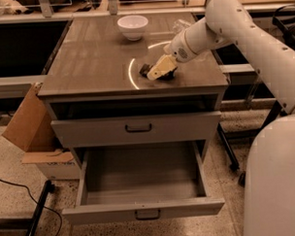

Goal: Place rxbar chocolate into middle drawer

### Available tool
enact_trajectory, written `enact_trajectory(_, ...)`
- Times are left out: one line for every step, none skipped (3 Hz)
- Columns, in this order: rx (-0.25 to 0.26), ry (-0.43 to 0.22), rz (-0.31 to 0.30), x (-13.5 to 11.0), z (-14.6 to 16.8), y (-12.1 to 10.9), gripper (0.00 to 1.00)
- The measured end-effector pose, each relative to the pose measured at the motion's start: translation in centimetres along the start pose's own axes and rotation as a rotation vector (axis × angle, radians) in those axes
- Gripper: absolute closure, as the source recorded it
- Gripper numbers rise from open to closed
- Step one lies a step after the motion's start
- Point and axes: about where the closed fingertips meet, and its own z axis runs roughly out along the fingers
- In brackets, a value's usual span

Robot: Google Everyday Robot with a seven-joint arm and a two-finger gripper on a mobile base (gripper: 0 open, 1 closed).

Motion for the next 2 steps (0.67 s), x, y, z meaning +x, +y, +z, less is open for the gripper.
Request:
enact_trajectory(0.001,0.02,0.014,0.71,0.51,0.54,0.42)
enact_trajectory(-0.008,0.032,0.027,1.42,0.92,1.23,0.65)
